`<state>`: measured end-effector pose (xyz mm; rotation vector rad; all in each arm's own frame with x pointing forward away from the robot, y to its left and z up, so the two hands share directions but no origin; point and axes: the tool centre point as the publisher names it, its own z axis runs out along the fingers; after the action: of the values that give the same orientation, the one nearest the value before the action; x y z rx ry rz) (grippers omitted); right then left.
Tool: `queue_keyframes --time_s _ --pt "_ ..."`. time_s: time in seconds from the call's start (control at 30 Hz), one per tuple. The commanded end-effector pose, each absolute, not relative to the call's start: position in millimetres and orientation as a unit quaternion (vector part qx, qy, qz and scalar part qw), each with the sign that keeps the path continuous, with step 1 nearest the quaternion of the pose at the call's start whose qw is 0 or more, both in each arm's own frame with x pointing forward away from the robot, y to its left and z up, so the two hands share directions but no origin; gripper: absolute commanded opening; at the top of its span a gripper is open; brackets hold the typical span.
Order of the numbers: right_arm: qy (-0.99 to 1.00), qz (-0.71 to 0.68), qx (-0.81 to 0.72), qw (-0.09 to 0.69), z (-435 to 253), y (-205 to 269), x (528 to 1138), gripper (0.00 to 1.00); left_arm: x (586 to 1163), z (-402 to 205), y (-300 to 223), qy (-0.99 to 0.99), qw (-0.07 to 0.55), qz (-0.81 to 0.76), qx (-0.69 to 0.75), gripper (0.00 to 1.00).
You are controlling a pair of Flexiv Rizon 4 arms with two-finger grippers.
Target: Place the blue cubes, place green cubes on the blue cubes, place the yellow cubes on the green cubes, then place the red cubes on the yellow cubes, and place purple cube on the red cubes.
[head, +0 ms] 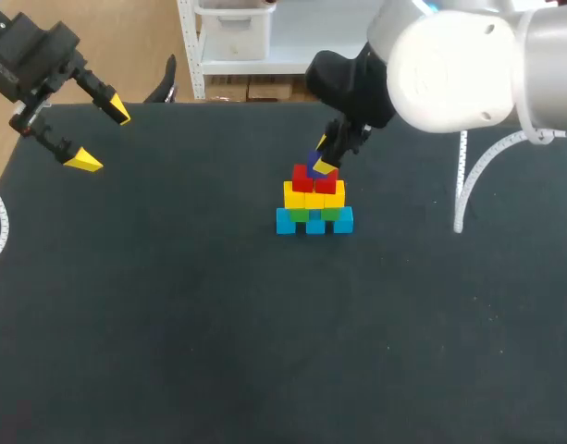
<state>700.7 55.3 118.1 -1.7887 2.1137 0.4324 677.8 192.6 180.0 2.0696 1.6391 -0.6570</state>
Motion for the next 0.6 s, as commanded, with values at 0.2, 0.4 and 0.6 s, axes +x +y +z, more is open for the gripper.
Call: queue_keyframes --time_s 0.2,0.4,0.6 --pt "0.743 0.155 -0.631 0.164 117.7 57.1 703.8 0.11 679.8 179.9 193.0 0.588 0.208 -0.237 0.745 1.00" --pt "0.743 0.157 -0.631 0.163 117.1 57.8 703.6 0.22 679.8 179.9 193.0 0.588 0.208 -0.237 0.745 1.00" --pt "0.742 0.157 -0.631 0.161 116.1 58.1 703.4 0.21 679.8 179.9 193.0 0.588 0.208 -0.237 0.745 1.00"
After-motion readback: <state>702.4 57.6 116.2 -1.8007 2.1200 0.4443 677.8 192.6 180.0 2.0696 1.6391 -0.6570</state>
